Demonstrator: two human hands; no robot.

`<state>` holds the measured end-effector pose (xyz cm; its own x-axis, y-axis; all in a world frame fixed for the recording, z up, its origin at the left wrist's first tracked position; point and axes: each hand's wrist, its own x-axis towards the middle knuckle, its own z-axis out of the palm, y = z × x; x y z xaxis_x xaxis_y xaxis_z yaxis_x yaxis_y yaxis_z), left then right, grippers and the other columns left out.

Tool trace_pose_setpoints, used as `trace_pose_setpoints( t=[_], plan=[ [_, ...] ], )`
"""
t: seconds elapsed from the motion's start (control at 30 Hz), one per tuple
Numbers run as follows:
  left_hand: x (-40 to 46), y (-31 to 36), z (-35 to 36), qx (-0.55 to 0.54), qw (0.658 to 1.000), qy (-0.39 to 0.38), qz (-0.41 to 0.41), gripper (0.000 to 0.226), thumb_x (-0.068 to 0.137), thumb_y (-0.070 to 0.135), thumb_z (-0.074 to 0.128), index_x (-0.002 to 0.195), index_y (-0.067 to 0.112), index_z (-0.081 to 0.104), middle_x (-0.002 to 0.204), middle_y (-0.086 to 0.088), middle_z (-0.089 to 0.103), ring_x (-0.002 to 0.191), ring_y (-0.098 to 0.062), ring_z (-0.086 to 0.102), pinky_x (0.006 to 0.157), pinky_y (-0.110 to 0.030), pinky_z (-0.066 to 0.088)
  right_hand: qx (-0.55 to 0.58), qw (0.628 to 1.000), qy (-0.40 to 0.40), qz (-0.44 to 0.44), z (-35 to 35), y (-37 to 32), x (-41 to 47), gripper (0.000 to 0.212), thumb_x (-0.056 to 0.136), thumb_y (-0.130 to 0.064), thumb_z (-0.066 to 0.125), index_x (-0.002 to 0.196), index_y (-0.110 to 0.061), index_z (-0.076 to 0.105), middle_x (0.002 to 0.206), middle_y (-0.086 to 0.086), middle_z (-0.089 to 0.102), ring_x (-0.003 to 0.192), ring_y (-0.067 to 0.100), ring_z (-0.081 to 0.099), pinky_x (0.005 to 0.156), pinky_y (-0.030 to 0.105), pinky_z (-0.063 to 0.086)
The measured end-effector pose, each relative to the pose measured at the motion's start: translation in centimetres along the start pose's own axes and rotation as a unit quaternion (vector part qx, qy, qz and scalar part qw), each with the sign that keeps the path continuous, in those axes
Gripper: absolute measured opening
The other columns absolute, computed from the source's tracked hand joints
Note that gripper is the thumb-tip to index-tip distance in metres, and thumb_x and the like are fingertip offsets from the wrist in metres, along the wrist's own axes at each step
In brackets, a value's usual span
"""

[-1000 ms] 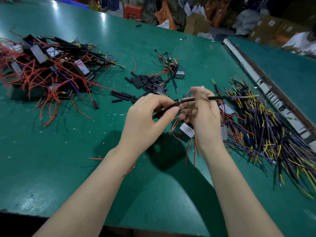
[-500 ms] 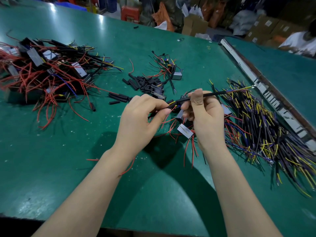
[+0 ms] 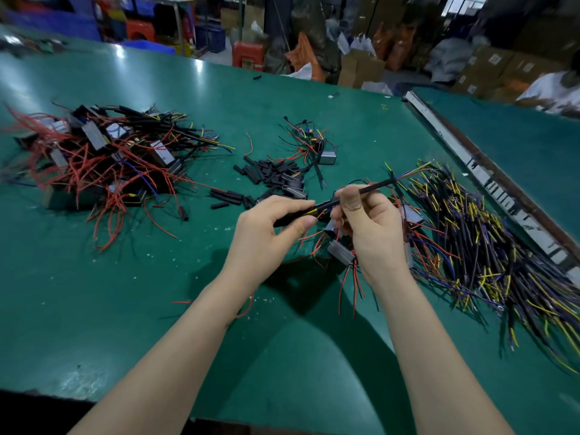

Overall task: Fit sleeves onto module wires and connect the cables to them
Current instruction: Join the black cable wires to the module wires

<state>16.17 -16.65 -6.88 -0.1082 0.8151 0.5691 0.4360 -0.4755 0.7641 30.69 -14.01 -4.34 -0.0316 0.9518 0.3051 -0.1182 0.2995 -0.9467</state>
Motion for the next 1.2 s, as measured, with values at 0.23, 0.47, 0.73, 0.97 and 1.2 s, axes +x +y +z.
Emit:
trace_pose_setpoints(
  t=[0.23, 0.47, 0.73, 0.97, 1.2],
  plan=[
    [0.1, 0.5, -0.6, 0.024, 0.999, -0.039, -0.018, 0.025, 0.084, 0.023, 0.071, 0.108, 0.018, 0.072, 0.101, 0.005, 0.070, 0.095, -0.003, 0.061, 0.087, -0.020, 0.047, 0.015, 1.000, 0.006, -0.014, 0.1, 0.1, -0.1, 0.028, 0.080, -0.041, 0.057, 0.083, -0.013, 0.059, 0.058, -0.006, 0.063, 0.052, 0.003, 0.054, 0.053, 0.015, 0.044],
    [-0.6, 0.2, -3.7, 0.084, 0.996, -0.032, -0.013, 0.027, 0.090, 0.031, 0.056, 0.103, 0.013, 0.071, 0.086, 0.005, 0.069, 0.080, -0.017, 0.067, 0.077, -0.029, 0.051, 0.052, 0.999, 0.002, 0.013, 2.2, 0.0, 0.0, 0.024, 0.079, -0.042, 0.059, 0.083, -0.019, 0.063, 0.060, -0.006, 0.065, 0.051, 0.002, 0.054, 0.050, 0.013, 0.042],
    [0.1, 0.4, -5.3, 0.141, 0.990, 0.007, -0.004, 0.026, 0.098, 0.028, 0.048, 0.108, 0.010, 0.065, 0.092, -0.003, 0.069, 0.084, -0.025, 0.065, 0.078, -0.036, 0.049, 0.063, 0.998, -0.025, 0.005, 6.6, -1.9, 1.5, 0.020, 0.093, -0.027, 0.059, 0.077, -0.015, 0.057, 0.054, -0.007, 0.062, 0.046, 0.002, 0.050, 0.046, 0.012, 0.039],
    [0.3, 0.0, -6.6, 0.167, 0.985, 0.053, 0.013, 0.019, 0.097, 0.021, 0.050, 0.091, 0.007, 0.061, 0.077, -0.006, 0.065, 0.070, -0.030, 0.064, 0.066, -0.045, 0.049, 0.005, 0.997, -0.076, 0.007, 9.0, -2.5, 2.8, 0.020, 0.096, -0.027, 0.057, 0.081, -0.014, 0.060, 0.053, -0.009, 0.060, 0.049, 0.003, 0.050, 0.048, 0.012, 0.039],
    [0.7, -0.6, -6.4, 0.120, 0.987, 0.090, -0.047, 0.022, 0.097, 0.010, 0.048, 0.077, 0.002, 0.053, 0.068, -0.014, 0.062, 0.065, -0.036, 0.059, 0.065, -0.048, 0.048, 0.010, 0.998, -0.070, 0.004, 10.9, -1.4, 2.1, 0.018, 0.097, -0.025, 0.056, 0.083, -0.015, 0.061, 0.055, -0.011, 0.053, 0.051, 0.001, 0.047, 0.050, 0.011, 0.038]
  ],
)
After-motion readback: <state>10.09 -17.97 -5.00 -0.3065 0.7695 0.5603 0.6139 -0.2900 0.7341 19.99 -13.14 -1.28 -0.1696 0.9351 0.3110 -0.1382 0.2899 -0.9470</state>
